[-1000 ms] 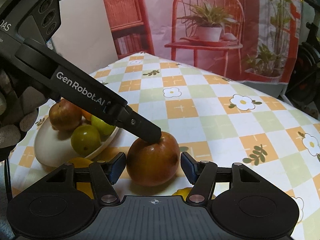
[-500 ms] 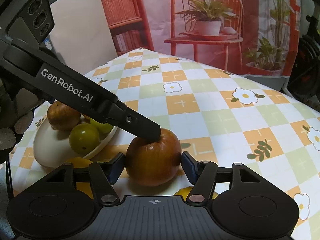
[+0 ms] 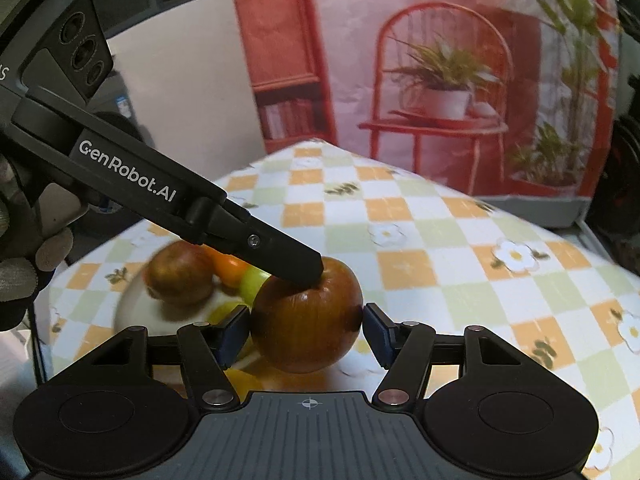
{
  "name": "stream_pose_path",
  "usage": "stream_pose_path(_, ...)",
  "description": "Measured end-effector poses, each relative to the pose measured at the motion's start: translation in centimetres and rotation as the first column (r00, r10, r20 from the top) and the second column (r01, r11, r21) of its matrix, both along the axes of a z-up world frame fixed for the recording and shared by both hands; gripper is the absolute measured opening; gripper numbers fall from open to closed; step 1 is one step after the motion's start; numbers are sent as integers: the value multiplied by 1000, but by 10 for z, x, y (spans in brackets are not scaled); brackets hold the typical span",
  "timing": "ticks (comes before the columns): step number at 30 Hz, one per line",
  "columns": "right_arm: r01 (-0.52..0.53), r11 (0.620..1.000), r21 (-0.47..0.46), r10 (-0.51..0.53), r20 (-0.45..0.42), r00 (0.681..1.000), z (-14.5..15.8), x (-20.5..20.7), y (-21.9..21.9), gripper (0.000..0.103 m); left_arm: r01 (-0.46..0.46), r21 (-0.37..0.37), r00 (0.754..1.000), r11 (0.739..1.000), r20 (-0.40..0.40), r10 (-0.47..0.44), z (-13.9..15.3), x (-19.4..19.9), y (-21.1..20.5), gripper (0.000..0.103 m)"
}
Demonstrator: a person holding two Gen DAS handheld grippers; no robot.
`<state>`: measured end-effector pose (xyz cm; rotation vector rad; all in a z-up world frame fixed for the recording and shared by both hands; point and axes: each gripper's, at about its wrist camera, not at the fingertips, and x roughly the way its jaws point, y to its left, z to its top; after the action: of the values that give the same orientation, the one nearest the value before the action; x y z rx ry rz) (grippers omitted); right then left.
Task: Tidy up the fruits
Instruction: 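Carry both apples onto the plate and open both tools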
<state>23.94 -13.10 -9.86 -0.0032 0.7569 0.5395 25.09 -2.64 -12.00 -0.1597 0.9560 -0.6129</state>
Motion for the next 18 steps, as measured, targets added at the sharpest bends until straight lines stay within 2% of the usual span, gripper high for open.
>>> stream_pose_path(7, -75, 997, 11, 75, 6, 997, 10, -3, 48, 57, -34, 14, 999, 999, 21, 33, 11, -19, 43, 33)
stream_pose_path(18, -157, 988, -14, 156, -28, 987, 9, -5, 106, 57, -106, 0, 994, 994, 3, 106, 4, -28, 90, 33)
